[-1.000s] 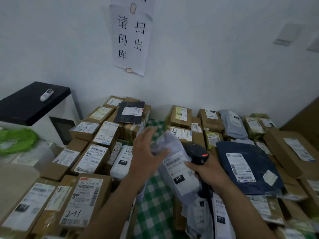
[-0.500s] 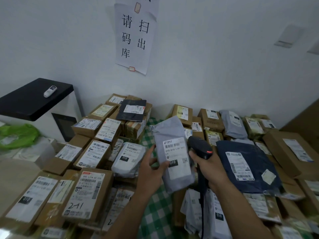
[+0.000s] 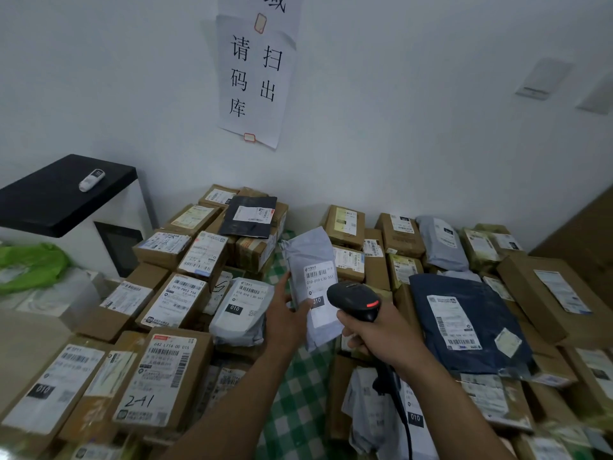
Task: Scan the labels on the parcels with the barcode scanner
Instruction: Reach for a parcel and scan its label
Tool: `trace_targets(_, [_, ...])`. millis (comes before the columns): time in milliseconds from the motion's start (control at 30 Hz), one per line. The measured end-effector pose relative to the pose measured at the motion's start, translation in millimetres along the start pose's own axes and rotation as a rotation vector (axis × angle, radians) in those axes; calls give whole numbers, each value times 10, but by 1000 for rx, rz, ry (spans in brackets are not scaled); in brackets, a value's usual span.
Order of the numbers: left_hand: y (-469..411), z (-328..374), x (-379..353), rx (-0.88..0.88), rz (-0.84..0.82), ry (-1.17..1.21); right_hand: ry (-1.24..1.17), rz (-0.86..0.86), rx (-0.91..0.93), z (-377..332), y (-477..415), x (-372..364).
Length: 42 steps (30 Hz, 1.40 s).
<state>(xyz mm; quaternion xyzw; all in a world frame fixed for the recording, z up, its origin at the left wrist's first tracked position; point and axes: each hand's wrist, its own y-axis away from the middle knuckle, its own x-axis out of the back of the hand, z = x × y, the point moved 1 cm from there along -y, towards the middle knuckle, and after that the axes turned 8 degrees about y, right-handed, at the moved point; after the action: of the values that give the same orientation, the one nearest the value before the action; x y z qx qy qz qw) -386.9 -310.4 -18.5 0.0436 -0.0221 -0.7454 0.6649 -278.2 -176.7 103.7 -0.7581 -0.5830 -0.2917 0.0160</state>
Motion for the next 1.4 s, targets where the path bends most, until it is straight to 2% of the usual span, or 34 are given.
trace_targets(633, [-90,-53,-4,20,9,-15,-18,-54,17,31,-113,42])
trace_targets(733, [-62,72,38,11,-33,-14,-20,-1,26,47,-167,40])
trace_targets(833, [31,250,168,8,-66,74,5,129,96,41,-228,27])
trace_targets(900, [105,350,286,23,-37,144,-45,157,140,23,-279,-25])
trace_targets(1000, [146,479,496,46,70,181,-97,95,149,-28,-380,-204])
trace_targets(1133, [76,557,761,25,193,52,-115,-9,203,-151,-502,-471])
trace_targets(1200, [40,571,866,52,158,57,-124,-37,205,-209,-579,-559])
trace_targets(1333, [-72,607,1033,79,-28,67,-108,-49,209,-368,-756,-658])
trace_targets(1400, [-179,695,1101,71,-32,36,-92,-62,201,-437,-853,-652])
